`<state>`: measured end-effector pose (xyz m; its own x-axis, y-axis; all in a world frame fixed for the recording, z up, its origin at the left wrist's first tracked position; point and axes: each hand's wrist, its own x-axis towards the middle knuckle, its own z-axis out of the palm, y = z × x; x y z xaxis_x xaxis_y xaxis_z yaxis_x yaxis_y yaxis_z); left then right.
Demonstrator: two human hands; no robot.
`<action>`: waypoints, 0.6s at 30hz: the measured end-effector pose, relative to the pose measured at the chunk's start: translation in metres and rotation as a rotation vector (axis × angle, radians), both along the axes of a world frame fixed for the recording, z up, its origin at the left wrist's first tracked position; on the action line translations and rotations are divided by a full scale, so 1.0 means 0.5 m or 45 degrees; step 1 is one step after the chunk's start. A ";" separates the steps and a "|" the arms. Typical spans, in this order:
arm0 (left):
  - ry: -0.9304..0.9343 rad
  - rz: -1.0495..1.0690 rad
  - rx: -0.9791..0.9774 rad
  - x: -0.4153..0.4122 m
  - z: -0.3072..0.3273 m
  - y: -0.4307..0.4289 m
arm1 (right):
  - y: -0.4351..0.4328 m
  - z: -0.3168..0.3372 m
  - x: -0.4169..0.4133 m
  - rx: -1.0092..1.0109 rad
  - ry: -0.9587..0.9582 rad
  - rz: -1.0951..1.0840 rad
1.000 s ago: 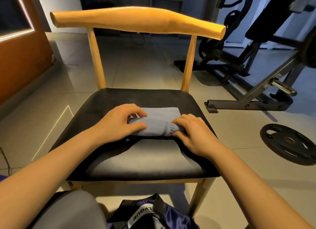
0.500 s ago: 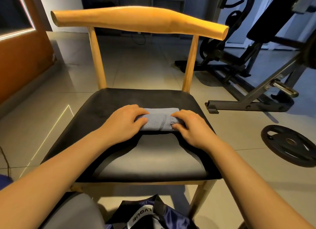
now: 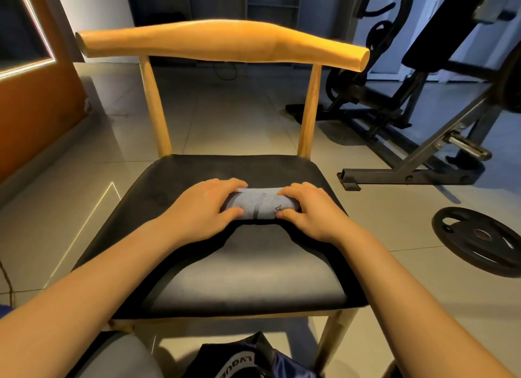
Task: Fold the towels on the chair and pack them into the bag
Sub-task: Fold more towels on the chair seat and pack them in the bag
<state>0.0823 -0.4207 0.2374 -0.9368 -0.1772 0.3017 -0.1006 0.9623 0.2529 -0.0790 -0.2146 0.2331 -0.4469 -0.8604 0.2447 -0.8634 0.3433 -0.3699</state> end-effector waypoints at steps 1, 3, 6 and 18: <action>0.054 -0.025 -0.057 0.003 -0.010 0.003 | -0.004 0.001 -0.003 0.012 -0.037 -0.001; 0.105 -0.031 -0.092 0.009 -0.029 0.005 | -0.008 0.002 -0.006 0.023 -0.056 -0.015; 0.114 0.030 0.012 0.001 -0.030 -0.001 | -0.007 0.003 -0.001 -0.025 0.141 -0.028; -0.421 0.035 0.523 -0.054 0.037 -0.049 | -0.027 0.009 -0.022 -0.012 -0.252 -0.013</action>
